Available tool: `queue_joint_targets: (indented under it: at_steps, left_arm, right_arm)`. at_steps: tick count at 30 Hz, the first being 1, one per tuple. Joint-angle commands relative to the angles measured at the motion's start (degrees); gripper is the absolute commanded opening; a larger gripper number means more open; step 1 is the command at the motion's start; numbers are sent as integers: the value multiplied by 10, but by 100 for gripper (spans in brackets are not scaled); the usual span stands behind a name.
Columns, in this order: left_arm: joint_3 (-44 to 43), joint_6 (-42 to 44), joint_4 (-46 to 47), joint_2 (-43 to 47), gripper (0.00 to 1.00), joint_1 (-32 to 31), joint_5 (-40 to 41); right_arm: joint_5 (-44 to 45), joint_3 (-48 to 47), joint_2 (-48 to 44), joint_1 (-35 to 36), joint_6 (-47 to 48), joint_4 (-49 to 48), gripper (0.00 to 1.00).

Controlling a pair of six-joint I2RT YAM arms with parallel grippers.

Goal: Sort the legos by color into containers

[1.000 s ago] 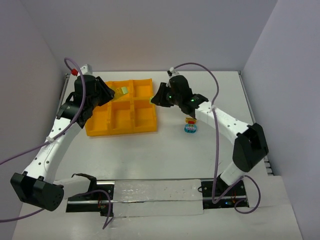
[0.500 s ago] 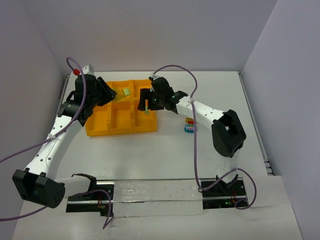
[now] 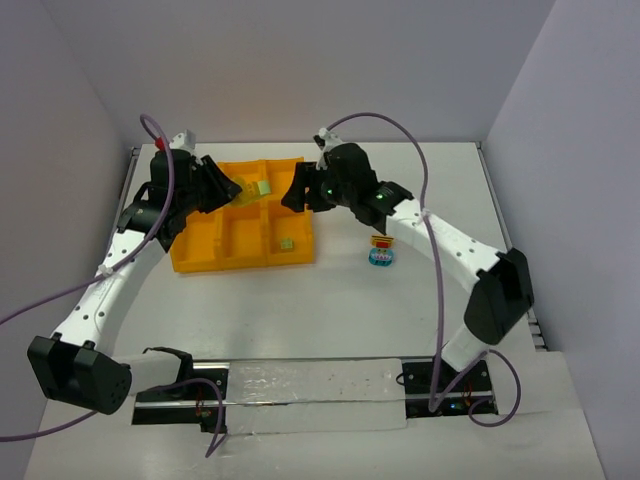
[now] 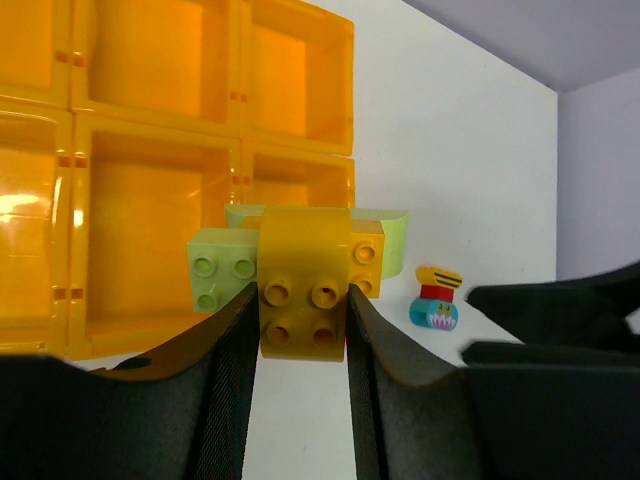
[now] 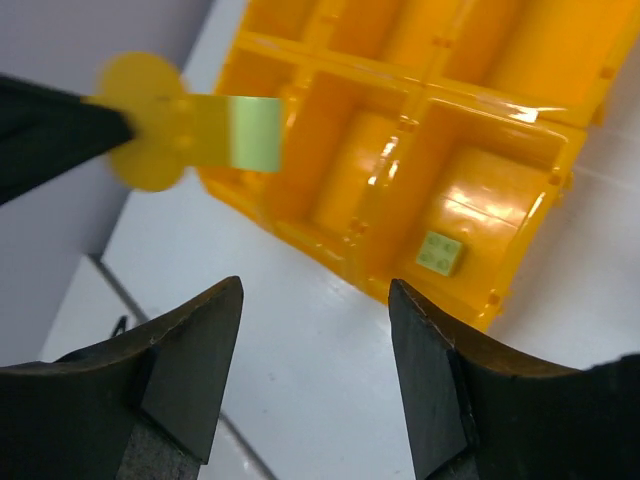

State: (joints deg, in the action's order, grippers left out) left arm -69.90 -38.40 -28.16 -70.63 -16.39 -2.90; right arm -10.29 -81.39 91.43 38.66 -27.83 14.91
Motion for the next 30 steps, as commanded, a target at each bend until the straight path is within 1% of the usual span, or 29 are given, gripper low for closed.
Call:
queue_joint_targets:
  at_steps: [1,4,8,13,19,20,22,24,25,29,30]
  left_arm:
    - [15,6,64,-13,0,14,-107]
    - [26,2,92,-20,0,20,-165]
    - [39,-6,118,-28,0,23,-215]
    - [46,-14,131,-30,0,28,-242]
    - [54,-20,143,-29,0,34,-264]
    - [55,-20,145,-29,0,35,-266]
    - [57,-20,149,-29,0,35,-271]
    - [58,-20,148,-29,0,37,-272]
    - [59,-19,148,-29,0,38,-274]
    - [64,-14,146,-29,0,43,-281]
    - [64,-14,146,-29,0,44,-284]
  right_arm:
    - [-86,48,-72,-15,-44,-98,68]
    - [-117,48,-73,-22,-61,-116,68]
    - [-110,20,-49,-24,-58,-92,72]
    - [-113,-1,-12,-25,-62,-81,70]
    - [-116,-3,11,-26,-65,-84,67]
    - [-118,-3,15,-27,-66,-85,66]
    - [-127,-5,24,-30,-73,-92,57]
    - [-135,-4,31,-32,-79,-101,54]
    - [-138,1,34,-35,-85,-111,50]
    - [-162,21,36,-49,-116,-151,41]
    - [-168,24,38,-52,-122,-163,37]
